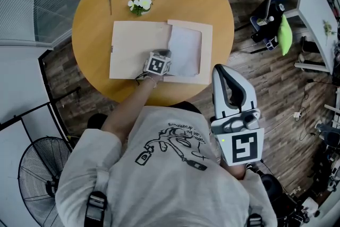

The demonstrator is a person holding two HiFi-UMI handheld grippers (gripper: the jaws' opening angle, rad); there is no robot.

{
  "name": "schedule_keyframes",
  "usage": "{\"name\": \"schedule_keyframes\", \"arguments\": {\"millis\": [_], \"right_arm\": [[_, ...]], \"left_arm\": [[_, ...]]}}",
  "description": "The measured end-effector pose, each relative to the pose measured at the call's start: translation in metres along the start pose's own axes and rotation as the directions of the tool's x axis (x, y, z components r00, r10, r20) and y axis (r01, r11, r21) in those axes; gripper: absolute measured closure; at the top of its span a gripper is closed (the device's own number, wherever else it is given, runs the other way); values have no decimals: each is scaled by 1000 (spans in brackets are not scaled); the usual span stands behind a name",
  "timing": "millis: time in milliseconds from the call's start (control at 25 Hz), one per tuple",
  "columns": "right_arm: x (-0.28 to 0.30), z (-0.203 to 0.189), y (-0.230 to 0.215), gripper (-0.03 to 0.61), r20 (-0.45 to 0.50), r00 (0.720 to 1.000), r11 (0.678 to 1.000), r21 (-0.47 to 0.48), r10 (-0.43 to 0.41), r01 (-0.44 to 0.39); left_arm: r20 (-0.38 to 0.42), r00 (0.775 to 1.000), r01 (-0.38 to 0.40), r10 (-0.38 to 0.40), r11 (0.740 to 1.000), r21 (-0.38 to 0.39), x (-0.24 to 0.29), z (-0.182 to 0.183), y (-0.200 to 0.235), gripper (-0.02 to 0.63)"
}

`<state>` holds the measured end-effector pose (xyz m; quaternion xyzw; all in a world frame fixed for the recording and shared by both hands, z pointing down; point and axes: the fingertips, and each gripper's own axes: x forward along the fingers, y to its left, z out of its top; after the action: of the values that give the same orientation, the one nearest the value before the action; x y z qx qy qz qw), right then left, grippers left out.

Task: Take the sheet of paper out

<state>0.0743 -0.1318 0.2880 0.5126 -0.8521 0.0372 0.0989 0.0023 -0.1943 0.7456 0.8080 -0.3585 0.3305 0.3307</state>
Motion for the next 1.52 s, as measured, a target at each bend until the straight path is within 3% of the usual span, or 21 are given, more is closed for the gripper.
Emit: {"name": "schedule_keyframes", "arguments": {"millis": [1520], "right_arm": [[-25,5,11,571,24,1000,1000,-10,3,-3]], "left_arm": [[188,982,41,-30,998,-54,-70,40,-29,592]]}}
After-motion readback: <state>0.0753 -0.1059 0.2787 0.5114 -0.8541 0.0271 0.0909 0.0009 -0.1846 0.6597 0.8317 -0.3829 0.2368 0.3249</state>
